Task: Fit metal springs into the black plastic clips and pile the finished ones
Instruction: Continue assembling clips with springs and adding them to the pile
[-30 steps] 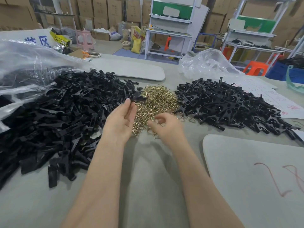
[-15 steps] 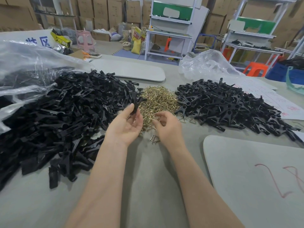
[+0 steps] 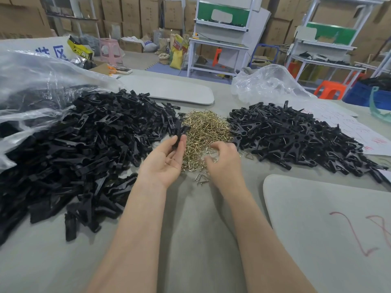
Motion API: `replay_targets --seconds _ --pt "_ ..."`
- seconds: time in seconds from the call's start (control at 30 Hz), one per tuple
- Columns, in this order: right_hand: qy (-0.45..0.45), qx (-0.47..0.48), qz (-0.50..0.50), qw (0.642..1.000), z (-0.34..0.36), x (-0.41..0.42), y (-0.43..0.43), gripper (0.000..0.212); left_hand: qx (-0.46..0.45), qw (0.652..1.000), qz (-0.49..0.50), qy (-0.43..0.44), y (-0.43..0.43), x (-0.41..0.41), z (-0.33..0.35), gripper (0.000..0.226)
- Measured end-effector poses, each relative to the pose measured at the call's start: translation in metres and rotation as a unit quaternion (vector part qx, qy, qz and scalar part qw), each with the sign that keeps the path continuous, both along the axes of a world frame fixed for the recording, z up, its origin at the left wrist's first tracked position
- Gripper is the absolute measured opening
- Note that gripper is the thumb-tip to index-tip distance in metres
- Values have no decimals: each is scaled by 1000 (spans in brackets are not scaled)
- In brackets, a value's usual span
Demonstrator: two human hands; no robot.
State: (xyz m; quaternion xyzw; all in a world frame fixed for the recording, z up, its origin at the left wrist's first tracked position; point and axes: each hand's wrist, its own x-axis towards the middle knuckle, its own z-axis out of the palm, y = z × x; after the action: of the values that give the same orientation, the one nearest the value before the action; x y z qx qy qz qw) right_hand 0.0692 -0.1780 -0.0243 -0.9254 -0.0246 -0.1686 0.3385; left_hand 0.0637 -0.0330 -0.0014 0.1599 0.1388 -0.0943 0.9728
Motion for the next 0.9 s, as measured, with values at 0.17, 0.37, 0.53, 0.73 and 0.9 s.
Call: replay_targets --seconds 0.17,0.37,0.53,0.73,0.9 --pt "94 -66 24 993 -2 -1 10 32 40 999 -20 17 -2 -1 -3 8" --pt "42 -17 33 998 -5 -1 9 18 54 998 -13 30 -3 2 -4 7" --pt "-31 135 5 990 2 -3 4 15 42 999 6 23 -2 2 -4 5" --pt "102 405 3 909 10 0 -7 23 82 997 6 -2 -6 0 -3 5" --pt "136 430 16 892 11 1 -9 13 90 995 -25 -25 -7 -1 -3 6"
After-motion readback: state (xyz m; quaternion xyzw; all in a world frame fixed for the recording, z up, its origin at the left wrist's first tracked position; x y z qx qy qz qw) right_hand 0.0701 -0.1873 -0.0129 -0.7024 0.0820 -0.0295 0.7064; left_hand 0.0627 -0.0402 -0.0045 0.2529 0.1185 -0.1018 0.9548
